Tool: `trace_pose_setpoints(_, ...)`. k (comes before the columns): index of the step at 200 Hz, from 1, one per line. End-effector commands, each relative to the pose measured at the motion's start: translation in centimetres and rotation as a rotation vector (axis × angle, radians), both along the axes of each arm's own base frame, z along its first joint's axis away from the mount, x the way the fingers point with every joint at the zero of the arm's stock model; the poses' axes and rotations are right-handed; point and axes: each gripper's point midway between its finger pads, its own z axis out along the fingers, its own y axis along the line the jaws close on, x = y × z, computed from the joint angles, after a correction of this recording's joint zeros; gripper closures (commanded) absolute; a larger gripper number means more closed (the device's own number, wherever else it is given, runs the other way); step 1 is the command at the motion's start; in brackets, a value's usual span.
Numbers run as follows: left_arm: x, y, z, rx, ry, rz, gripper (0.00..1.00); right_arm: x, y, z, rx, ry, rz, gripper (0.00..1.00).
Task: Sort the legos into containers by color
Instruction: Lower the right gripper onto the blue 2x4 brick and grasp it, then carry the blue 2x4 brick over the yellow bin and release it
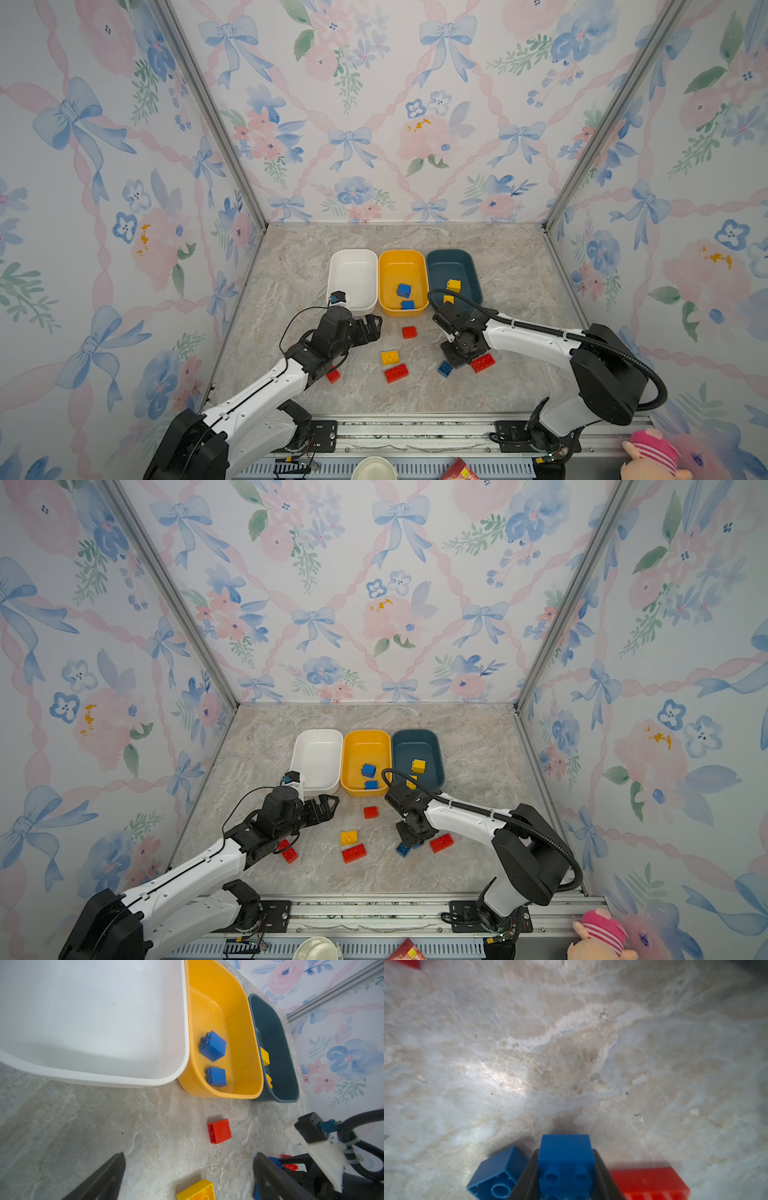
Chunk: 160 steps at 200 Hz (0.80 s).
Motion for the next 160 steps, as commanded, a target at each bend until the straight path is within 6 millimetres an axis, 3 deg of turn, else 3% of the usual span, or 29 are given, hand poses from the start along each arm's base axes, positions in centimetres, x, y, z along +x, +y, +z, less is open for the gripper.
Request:
trace_pose_setpoints(1,-0.1,0.2,0.2,0.007,-0.003,-0.003,0.02,0.9,1.0,3.1,0.031,-0.057,0.009,0.66)
trace_pose_setpoints(45,-0.1,0.2,-0.2,0.016,0.006,-0.009,0.02,3.6,3.6,7.3,0.089,-0.145,0.045,0.66)
trace_pose_setpoints(94,-0.1,0.1,-0.3,0.024,0.009,-0.015,0.02,8.8,7.6,10.9,0.161,-0.247,0.081,0.66)
trace_pose_setpoints(122,-0.2,0.2,-0.4,0.022,0.007,-0.011,0.02,12.0,9.5,10.3,0.162,-0.267,0.088,0.66)
trace_pose_setpoints(160,-0.4,0.3,-0.3,0.017,0.006,-0.007,0.02,16.1,10.7,9.3,0.151,-0.289,0.071,0.66)
